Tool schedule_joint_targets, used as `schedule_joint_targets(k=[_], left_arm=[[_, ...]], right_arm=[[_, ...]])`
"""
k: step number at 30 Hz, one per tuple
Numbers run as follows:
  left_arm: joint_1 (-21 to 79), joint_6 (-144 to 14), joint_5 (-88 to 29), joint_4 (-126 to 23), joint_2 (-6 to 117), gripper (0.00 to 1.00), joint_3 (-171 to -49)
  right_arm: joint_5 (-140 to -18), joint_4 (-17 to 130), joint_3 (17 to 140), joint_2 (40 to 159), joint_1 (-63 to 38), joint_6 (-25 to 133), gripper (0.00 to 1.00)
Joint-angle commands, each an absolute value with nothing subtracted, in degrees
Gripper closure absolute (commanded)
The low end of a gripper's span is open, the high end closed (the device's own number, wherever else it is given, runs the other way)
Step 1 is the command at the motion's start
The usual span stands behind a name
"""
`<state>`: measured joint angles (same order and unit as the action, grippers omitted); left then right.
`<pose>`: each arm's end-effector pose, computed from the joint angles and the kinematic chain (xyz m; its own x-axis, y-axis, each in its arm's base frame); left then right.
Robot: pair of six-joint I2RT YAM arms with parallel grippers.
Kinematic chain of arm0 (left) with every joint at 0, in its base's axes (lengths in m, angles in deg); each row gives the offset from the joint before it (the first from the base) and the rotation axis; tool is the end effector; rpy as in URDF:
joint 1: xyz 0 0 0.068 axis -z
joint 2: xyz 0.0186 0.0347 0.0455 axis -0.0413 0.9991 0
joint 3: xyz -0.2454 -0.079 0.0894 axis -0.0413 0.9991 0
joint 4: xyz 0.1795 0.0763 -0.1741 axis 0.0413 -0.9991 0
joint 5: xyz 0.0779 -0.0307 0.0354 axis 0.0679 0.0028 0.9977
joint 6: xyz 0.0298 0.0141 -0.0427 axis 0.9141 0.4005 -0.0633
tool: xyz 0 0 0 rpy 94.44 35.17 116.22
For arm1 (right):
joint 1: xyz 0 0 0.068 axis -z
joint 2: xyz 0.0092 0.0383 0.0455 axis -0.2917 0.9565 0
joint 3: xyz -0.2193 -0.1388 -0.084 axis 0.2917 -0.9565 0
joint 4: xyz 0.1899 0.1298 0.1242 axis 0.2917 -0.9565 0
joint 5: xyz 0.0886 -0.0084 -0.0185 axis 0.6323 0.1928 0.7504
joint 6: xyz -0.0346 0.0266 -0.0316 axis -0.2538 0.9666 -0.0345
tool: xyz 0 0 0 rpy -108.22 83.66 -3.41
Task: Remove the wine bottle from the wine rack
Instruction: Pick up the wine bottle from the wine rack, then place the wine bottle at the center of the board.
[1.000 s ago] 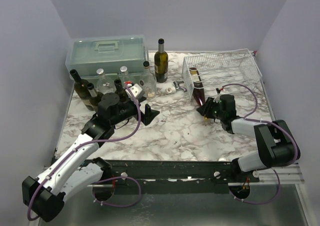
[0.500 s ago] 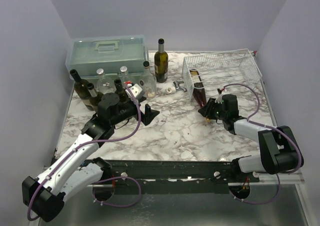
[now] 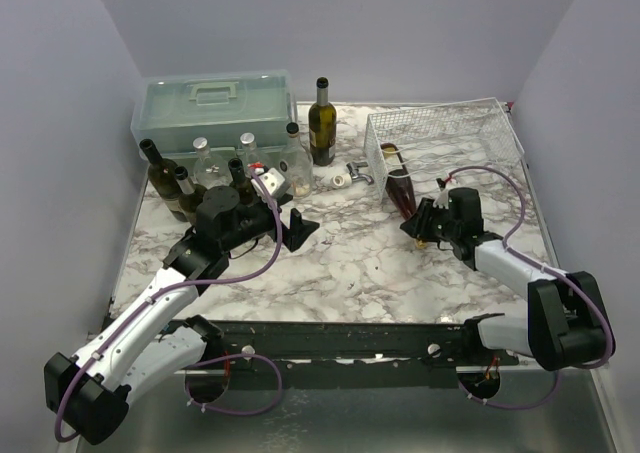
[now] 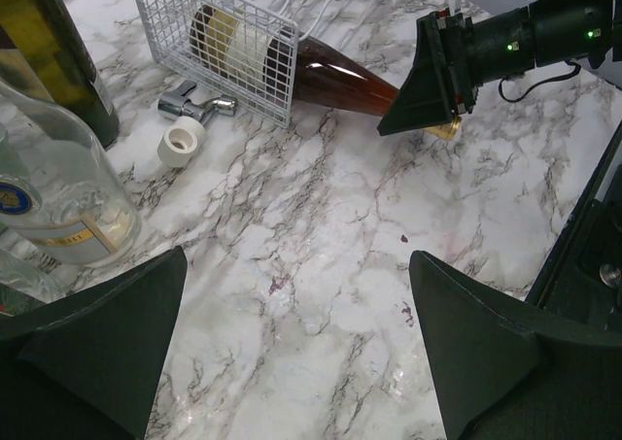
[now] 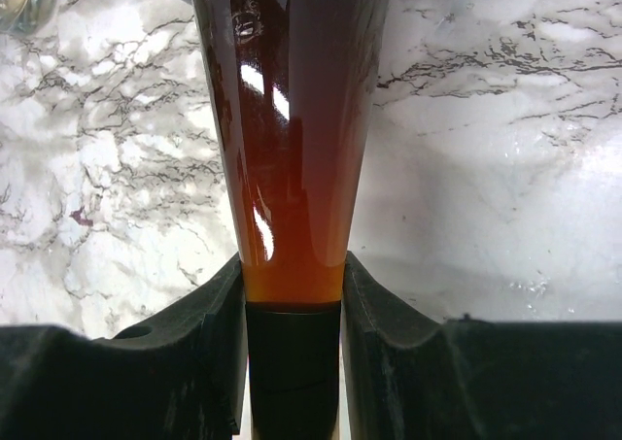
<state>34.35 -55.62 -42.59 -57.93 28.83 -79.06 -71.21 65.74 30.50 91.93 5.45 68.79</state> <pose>0.1636 -0.1174 0.3190 -0.2021 0.0824 -0.9759 0.7883 0.6050 -0.1122 0.2380 0.0584 0.1679 -0.6977 0.2167 -0.6828 -0.1610 0.8813 0.4442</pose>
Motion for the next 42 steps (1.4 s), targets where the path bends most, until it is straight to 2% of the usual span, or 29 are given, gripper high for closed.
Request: schedule_joint_targets(k=[1, 18, 42], left_arm=[[34.09, -54.83, -42.09, -57.63, 29.19, 0.01, -78.17], [34.09, -54.39, -42.6, -58.09, 29.96, 0.01, -78.45], [34.09, -53.95, -42.61, -58.45, 29.96, 0.01, -78.51]], right_arm=[[-67.36, 64.11, 34.34, 87.82, 5.73, 67.0, 1.0], [-68.92, 52.4, 35.99, 76.72, 5.94, 66.83, 1.0], [-72.57, 37.09, 41.58, 66.86, 5.89, 69.81, 1.0]])
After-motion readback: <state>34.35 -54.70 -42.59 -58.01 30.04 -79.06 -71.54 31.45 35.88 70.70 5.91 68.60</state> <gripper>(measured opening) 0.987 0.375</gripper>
